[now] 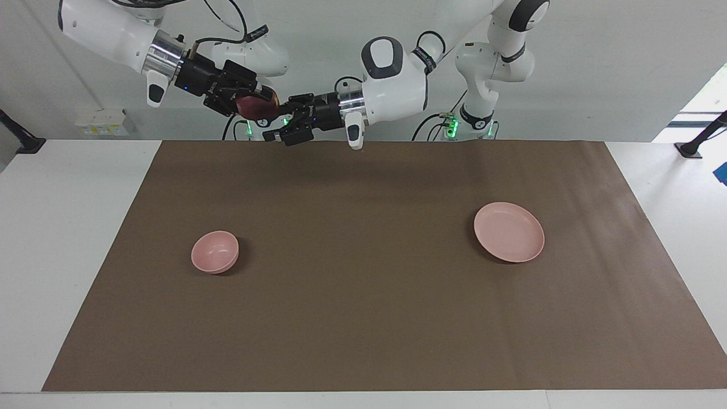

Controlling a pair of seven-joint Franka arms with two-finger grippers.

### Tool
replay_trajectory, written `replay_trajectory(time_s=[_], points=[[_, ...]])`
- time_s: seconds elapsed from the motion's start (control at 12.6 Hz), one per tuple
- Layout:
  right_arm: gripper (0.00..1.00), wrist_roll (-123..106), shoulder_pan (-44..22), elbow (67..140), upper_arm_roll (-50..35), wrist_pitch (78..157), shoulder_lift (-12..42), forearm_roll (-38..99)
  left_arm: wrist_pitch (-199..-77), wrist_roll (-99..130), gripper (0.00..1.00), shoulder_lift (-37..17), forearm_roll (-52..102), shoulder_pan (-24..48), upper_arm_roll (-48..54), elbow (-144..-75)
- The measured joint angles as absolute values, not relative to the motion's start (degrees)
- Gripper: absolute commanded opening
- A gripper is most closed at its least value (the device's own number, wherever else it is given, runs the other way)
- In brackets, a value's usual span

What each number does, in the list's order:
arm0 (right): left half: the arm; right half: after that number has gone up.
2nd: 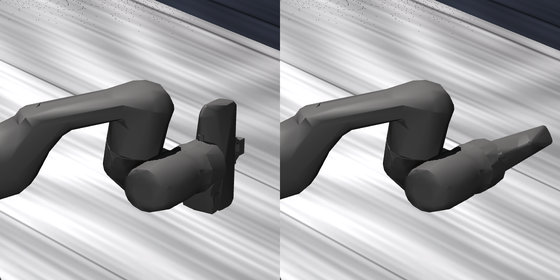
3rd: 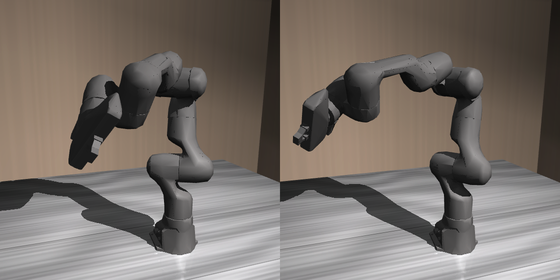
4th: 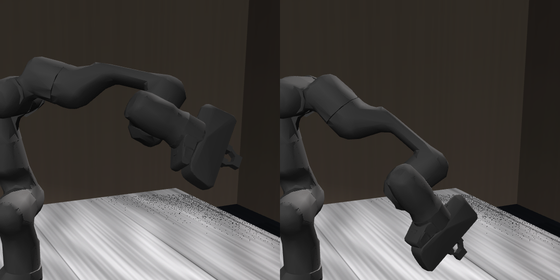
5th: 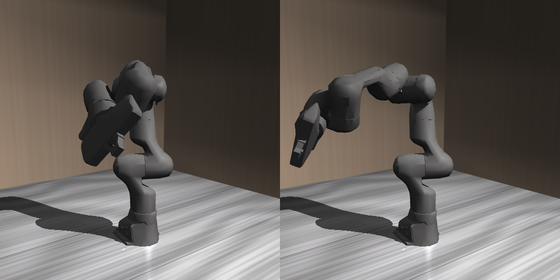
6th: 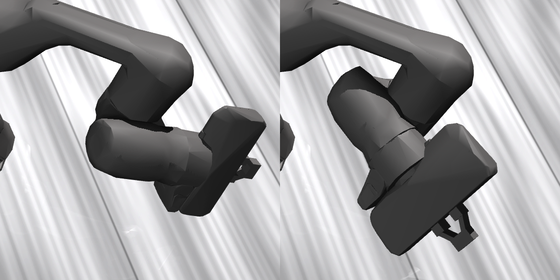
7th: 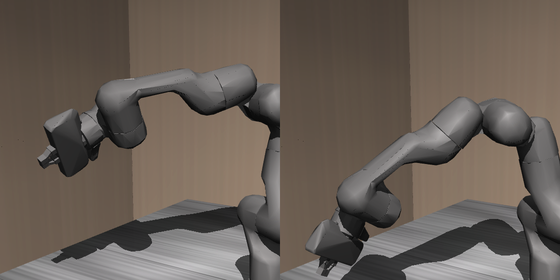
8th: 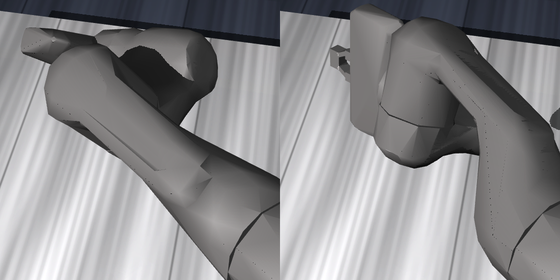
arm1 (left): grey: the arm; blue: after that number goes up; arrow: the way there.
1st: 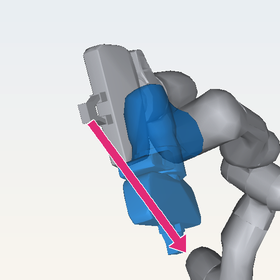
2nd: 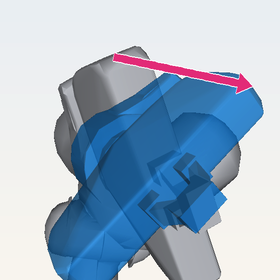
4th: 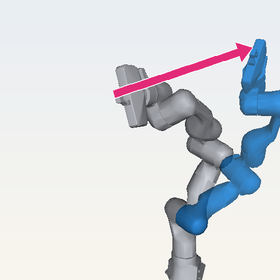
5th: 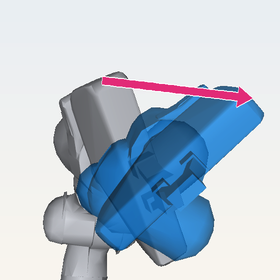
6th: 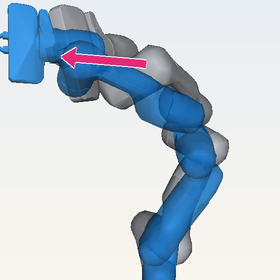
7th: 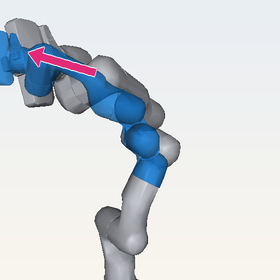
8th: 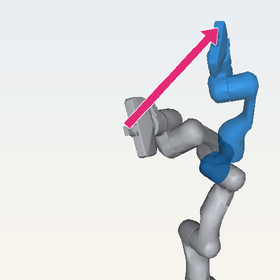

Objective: Move apple from plate to bowl
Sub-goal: 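Open the left gripper and draw it back while the right gripper holds the apple, then move the apple over the bowl with the right gripper while the left gripper retreats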

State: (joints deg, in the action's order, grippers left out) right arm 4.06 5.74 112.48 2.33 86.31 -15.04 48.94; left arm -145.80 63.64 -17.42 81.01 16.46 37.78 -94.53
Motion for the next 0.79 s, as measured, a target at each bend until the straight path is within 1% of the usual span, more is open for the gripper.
replay_trajectory(time_s=[0.24,0.48,0.64,0.79], points=[[0.0,4.06,5.71,112.16,2.33,87.64,-14.98,41.81,-138.8,63.63,1.0,-17.46,65.97,11.62,37.55,-96.34],[0.0,4.06,5.64,111.8,2.21,92.31,-13.44,33.04,-132.36,63.49,1.0,-17.56,47.27,6.23,37.38,-97.07],[0.0,4.06,5.5,111.25,2.08,97.35,-10.53,26.88,-129.15,61.61,1.0,-17.62,37.67,3.05,37.33,-97.17],[0.0,4.06,4.18,110.62,2.0,103.71,-6.31,21.08,-123.89,56.27,1.0,-17.63,29.57,-0.66,37.26,-97.18]])
